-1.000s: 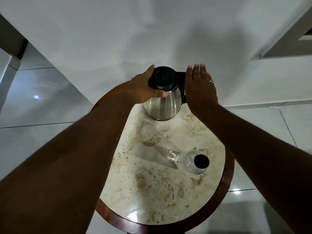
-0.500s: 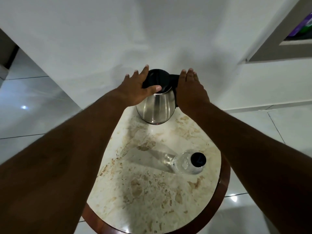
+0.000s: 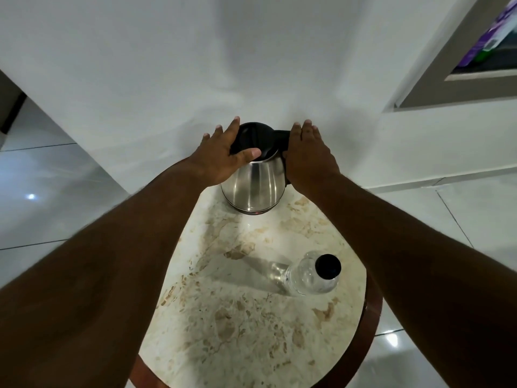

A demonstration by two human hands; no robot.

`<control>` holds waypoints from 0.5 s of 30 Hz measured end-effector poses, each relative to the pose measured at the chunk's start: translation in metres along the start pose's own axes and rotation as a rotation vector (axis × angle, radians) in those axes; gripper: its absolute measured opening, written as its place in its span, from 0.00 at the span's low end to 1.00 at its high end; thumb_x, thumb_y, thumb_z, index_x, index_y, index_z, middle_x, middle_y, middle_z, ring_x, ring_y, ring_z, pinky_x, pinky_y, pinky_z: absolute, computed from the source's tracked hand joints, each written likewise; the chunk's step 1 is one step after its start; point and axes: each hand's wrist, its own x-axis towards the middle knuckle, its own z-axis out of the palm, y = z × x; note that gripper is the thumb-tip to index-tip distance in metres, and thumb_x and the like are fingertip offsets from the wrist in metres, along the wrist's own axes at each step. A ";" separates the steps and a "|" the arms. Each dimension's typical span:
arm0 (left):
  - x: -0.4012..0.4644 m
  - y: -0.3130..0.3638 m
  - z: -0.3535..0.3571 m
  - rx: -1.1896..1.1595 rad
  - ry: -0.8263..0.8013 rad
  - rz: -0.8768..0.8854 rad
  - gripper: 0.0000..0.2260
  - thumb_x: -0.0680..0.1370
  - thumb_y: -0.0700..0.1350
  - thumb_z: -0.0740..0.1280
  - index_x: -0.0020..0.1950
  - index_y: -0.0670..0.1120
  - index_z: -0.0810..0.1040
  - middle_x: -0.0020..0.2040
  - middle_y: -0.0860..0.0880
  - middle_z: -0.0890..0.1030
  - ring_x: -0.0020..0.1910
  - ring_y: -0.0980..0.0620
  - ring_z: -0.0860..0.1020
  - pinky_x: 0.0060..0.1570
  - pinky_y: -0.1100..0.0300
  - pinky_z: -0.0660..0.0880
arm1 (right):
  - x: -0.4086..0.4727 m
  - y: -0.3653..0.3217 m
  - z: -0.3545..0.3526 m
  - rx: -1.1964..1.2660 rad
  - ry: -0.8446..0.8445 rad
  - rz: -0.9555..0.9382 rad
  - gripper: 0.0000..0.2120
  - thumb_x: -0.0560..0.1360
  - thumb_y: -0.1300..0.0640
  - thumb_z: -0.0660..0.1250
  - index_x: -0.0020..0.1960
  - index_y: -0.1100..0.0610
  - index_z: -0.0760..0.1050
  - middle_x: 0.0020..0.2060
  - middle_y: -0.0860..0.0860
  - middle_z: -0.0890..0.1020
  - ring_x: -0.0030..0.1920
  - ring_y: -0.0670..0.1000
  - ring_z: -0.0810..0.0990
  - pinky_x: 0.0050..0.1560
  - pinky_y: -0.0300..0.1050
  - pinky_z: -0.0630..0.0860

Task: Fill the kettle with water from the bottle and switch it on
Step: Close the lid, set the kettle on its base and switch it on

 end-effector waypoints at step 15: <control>0.006 -0.007 0.001 -0.015 -0.024 0.038 0.39 0.74 0.67 0.60 0.79 0.57 0.45 0.80 0.42 0.53 0.78 0.38 0.49 0.74 0.37 0.52 | -0.004 -0.001 -0.003 0.041 0.002 -0.006 0.28 0.83 0.59 0.54 0.77 0.64 0.44 0.77 0.63 0.47 0.77 0.60 0.46 0.72 0.56 0.59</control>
